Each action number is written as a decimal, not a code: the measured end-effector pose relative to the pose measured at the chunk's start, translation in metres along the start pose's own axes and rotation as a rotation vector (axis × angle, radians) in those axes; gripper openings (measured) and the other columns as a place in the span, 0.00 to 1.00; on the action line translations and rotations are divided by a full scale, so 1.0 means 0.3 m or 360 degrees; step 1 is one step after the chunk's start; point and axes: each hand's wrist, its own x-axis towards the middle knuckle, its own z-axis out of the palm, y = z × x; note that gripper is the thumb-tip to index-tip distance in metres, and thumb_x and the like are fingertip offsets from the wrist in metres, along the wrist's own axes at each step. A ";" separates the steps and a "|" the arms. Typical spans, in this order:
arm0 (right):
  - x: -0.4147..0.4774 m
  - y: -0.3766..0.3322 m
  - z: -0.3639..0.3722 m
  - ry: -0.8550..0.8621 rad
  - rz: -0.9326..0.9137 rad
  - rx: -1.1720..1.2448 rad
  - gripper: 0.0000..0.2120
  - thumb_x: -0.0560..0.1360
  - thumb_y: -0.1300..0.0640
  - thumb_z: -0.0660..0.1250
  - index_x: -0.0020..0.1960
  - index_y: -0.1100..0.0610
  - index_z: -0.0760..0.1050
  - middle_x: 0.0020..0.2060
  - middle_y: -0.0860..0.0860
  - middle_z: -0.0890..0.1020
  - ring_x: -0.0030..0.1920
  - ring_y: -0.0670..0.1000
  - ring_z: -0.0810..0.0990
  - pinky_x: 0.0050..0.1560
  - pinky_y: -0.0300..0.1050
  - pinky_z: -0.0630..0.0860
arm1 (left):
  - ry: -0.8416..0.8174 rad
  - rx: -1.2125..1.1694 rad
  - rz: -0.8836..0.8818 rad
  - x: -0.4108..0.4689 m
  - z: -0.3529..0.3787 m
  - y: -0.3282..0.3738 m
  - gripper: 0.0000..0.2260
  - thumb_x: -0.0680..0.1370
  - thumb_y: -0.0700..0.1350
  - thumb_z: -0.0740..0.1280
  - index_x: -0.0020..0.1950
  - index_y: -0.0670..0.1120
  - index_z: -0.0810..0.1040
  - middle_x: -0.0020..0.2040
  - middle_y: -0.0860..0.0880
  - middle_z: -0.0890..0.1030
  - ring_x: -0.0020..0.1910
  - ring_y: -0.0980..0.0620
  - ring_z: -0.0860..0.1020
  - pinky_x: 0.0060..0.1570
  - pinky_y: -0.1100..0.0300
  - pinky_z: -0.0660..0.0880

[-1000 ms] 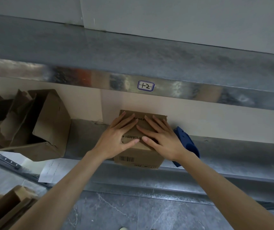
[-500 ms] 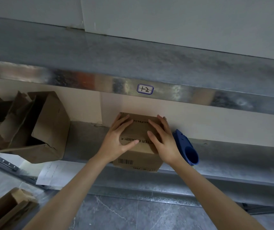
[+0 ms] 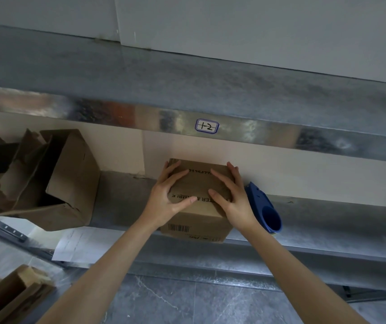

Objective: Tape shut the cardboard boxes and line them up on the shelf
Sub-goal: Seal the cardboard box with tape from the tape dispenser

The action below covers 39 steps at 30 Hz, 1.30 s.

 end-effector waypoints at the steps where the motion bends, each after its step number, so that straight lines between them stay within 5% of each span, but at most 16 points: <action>1: -0.002 -0.001 -0.001 0.0010 -0.0031 -0.0078 0.21 0.77 0.48 0.68 0.69 0.42 0.71 0.78 0.43 0.53 0.78 0.46 0.44 0.78 0.57 0.50 | 0.0001 0.0014 0.0012 -0.001 0.000 0.000 0.29 0.69 0.56 0.74 0.68 0.49 0.76 0.76 0.54 0.65 0.79 0.59 0.51 0.75 0.62 0.54; 5: -0.010 -0.001 -0.004 0.0075 -0.0287 -0.0483 0.21 0.76 0.42 0.63 0.68 0.42 0.73 0.78 0.43 0.56 0.79 0.50 0.42 0.76 0.60 0.41 | 0.0011 0.0102 0.0076 -0.007 -0.002 0.006 0.28 0.70 0.58 0.72 0.69 0.52 0.76 0.77 0.54 0.63 0.80 0.54 0.48 0.77 0.50 0.52; 8: -0.007 0.002 -0.008 0.0029 -0.0401 -0.0587 0.18 0.78 0.44 0.63 0.67 0.43 0.75 0.77 0.44 0.60 0.79 0.51 0.46 0.77 0.60 0.45 | -0.0005 0.0148 0.0144 -0.008 -0.006 0.000 0.25 0.72 0.56 0.73 0.68 0.52 0.77 0.77 0.55 0.64 0.80 0.54 0.49 0.77 0.46 0.54; 12: 0.002 0.003 -0.016 -0.0061 -0.0289 -0.0602 0.18 0.78 0.43 0.63 0.66 0.42 0.76 0.75 0.42 0.62 0.78 0.46 0.47 0.75 0.50 0.54 | -0.0036 0.0189 0.0132 -0.001 -0.009 -0.005 0.23 0.73 0.54 0.74 0.66 0.52 0.79 0.75 0.56 0.67 0.80 0.55 0.50 0.77 0.49 0.55; 16: -0.006 -0.002 -0.014 -0.0048 -0.0427 -0.0647 0.18 0.78 0.42 0.62 0.66 0.43 0.75 0.75 0.44 0.62 0.78 0.48 0.50 0.74 0.43 0.46 | -0.0029 0.0196 0.0214 -0.008 -0.008 -0.004 0.22 0.73 0.54 0.74 0.66 0.51 0.79 0.76 0.55 0.66 0.80 0.53 0.51 0.76 0.52 0.54; 19: -0.005 0.002 -0.018 -0.0095 -0.0531 -0.0673 0.16 0.78 0.44 0.63 0.65 0.43 0.77 0.74 0.45 0.65 0.78 0.50 0.53 0.76 0.52 0.47 | -0.0033 0.0117 0.0200 -0.016 -0.010 0.005 0.23 0.72 0.59 0.70 0.64 0.52 0.80 0.75 0.55 0.67 0.80 0.53 0.51 0.76 0.53 0.53; 28: -0.001 0.009 -0.023 -0.0181 -0.0422 -0.0626 0.17 0.77 0.40 0.61 0.64 0.40 0.76 0.75 0.43 0.64 0.78 0.47 0.52 0.76 0.59 0.55 | -0.0081 0.0048 0.0178 -0.016 -0.014 0.003 0.24 0.69 0.62 0.72 0.62 0.53 0.82 0.75 0.58 0.67 0.80 0.55 0.49 0.76 0.54 0.52; 34: 0.008 -0.022 -0.032 -0.0130 -0.0219 -0.0230 0.21 0.78 0.42 0.64 0.70 0.42 0.72 0.73 0.40 0.64 0.74 0.41 0.59 0.73 0.50 0.63 | -0.0132 0.0085 0.0077 -0.002 -0.024 0.005 0.29 0.66 0.66 0.72 0.64 0.55 0.80 0.76 0.61 0.64 0.79 0.60 0.47 0.77 0.51 0.52; 39: 0.064 -0.021 -0.105 -0.0056 -0.0074 -0.0191 0.20 0.79 0.52 0.66 0.70 0.43 0.69 0.73 0.40 0.64 0.76 0.43 0.54 0.75 0.48 0.55 | -0.0118 0.0173 0.0033 -0.018 -0.044 0.011 0.39 0.63 0.69 0.73 0.71 0.54 0.75 0.76 0.64 0.62 0.78 0.63 0.47 0.75 0.52 0.52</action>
